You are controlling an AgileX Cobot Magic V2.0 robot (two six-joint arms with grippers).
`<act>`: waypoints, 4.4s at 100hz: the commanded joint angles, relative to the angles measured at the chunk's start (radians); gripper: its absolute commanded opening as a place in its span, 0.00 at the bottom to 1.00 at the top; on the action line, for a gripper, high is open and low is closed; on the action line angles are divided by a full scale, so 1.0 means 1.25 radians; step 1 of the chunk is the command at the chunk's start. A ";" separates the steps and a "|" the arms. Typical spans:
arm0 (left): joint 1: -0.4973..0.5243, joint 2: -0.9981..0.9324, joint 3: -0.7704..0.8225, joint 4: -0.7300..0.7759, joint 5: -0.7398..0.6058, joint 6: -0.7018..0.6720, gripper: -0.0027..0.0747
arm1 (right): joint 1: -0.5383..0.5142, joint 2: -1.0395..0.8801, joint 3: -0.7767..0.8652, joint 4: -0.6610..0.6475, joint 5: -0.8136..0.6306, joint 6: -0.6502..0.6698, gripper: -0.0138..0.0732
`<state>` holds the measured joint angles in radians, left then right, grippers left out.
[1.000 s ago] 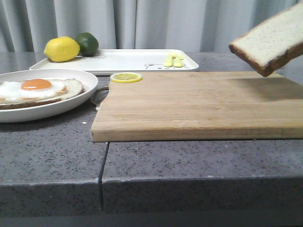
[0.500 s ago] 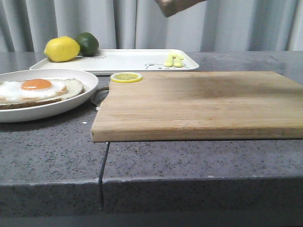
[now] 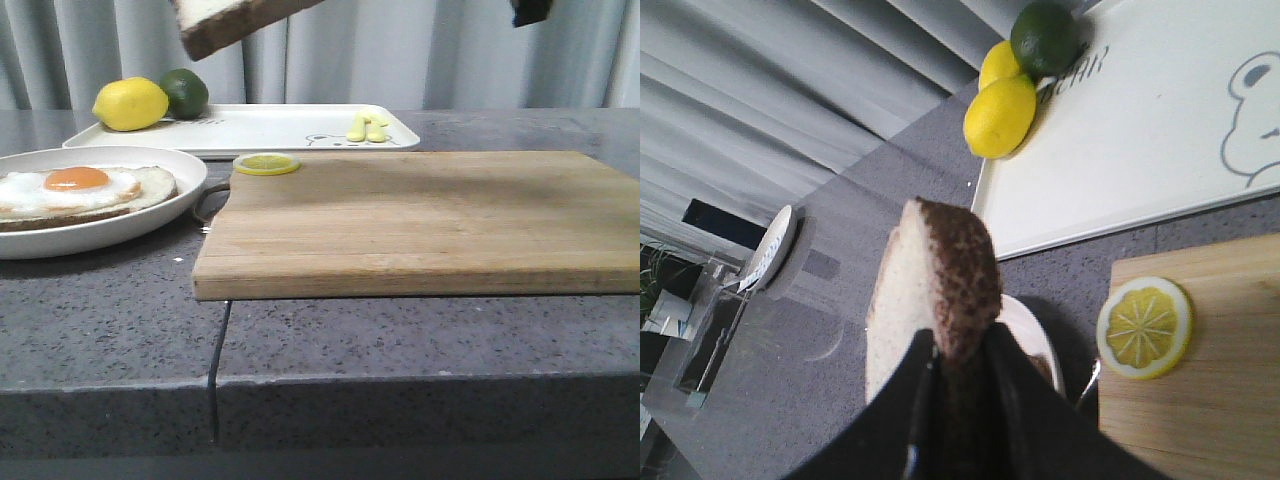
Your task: Place bread and move sandwich to tray
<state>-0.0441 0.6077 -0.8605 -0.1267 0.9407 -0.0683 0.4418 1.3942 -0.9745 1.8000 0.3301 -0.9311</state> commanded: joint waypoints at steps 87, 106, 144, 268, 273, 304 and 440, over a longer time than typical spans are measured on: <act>-0.004 0.007 -0.027 -0.010 -0.049 0.000 0.75 | 0.235 0.300 -0.277 0.066 -0.097 0.054 0.09; -0.004 0.007 -0.027 -0.010 -0.049 0.000 0.75 | 0.242 0.323 -0.279 0.065 -0.114 0.054 0.09; -0.004 0.007 -0.027 -0.010 -0.049 0.000 0.75 | 0.250 0.340 -0.273 0.065 -0.127 0.034 0.26; -0.004 0.007 -0.027 -0.010 -0.049 0.000 0.75 | 0.066 0.029 -0.273 -0.529 -0.049 0.166 0.65; -0.004 0.007 -0.027 -0.010 -0.049 0.000 0.75 | 0.047 0.002 -0.273 -0.625 -0.025 0.222 0.65; -0.004 0.007 -0.027 -0.010 -0.049 0.000 0.75 | -0.041 -0.189 -0.230 -1.158 0.064 0.557 0.65; -0.004 0.007 -0.027 -0.010 -0.049 0.000 0.75 | -0.168 -0.844 0.351 -1.451 0.124 0.722 0.65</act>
<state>-0.0441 0.6077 -0.8605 -0.1267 0.9407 -0.0683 0.2384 0.3358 -0.5101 0.0000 0.5570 -0.0291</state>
